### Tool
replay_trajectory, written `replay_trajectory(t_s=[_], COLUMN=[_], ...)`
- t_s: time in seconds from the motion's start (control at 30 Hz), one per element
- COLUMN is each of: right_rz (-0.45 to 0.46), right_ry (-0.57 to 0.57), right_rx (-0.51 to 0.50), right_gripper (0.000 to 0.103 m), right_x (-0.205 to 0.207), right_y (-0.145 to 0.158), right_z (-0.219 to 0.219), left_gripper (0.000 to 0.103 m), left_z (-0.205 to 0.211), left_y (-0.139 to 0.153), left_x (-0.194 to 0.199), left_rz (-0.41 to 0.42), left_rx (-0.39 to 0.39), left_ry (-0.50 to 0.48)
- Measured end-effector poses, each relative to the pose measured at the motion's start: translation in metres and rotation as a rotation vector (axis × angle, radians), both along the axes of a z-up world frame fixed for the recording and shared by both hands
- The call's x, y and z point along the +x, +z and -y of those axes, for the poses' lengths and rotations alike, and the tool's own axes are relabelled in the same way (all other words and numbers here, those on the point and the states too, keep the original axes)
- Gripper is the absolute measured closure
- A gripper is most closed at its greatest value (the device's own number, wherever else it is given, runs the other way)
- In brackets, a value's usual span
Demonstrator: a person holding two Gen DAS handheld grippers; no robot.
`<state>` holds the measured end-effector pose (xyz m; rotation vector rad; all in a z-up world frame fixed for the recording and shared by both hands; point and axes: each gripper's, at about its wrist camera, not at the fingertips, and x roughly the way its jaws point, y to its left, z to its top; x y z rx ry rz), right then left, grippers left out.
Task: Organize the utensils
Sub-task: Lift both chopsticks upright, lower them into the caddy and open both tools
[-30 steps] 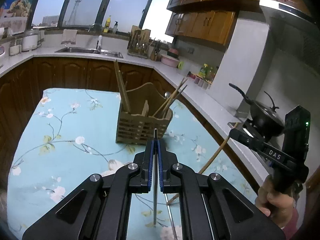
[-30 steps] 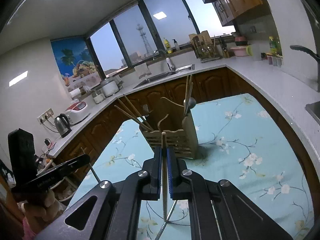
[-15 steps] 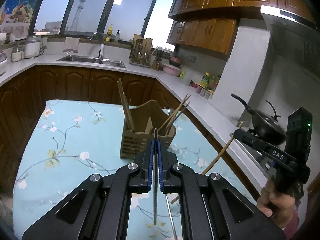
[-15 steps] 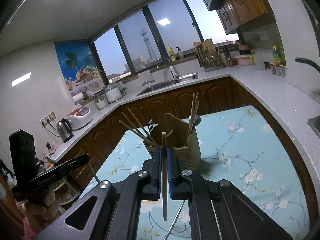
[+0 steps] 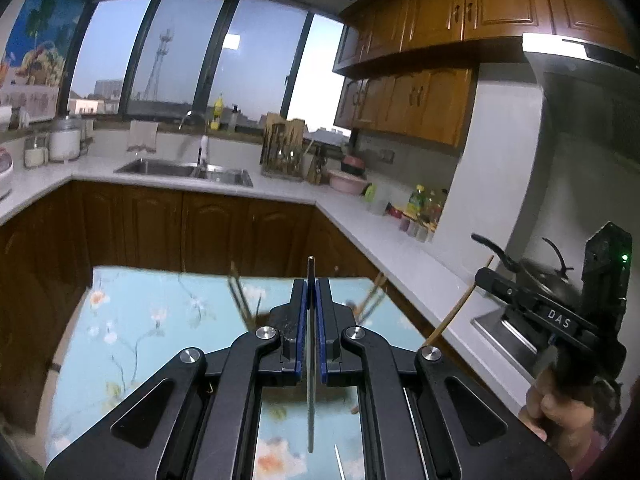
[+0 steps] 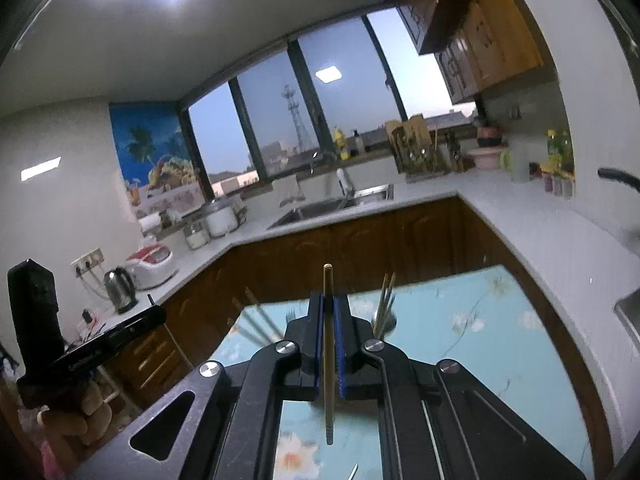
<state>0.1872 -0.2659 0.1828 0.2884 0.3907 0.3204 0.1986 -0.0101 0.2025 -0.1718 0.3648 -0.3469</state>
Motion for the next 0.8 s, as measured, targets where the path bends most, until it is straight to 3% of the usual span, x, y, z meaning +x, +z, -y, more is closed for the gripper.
replay_trajectory(t_s=[0.2,0.37,0.57,0.8], right_rz=[0.048,0.068,0.047,0.005], right_ry=[-0.052,-0.081,-0.104,-0.114], right_rx=[0.034,0.042,0.023,-0.013], right_gripper=[0.098,0.098,0.098,0.098], right_x=[0.034,0.059,0.077,0.080], right_y=[0.016,0.014,-0.008,-0.046], right_z=[0.007,0.009,0.002,-0.009], left_gripper=[0.099,0.099,0.099,0.099], left_z=[0.009,0.015,0.020,0.023], left_y=[0.020,0.017,-0.014,-0.063], left_x=[0.040,0.072,0.094,0.096], left_rz=[0.060,0.097,0.082,0.025], left_rx=[0.020,0.012,-0.002,-0.019], left_ry=[0.050,0.108,0.166,0.161])
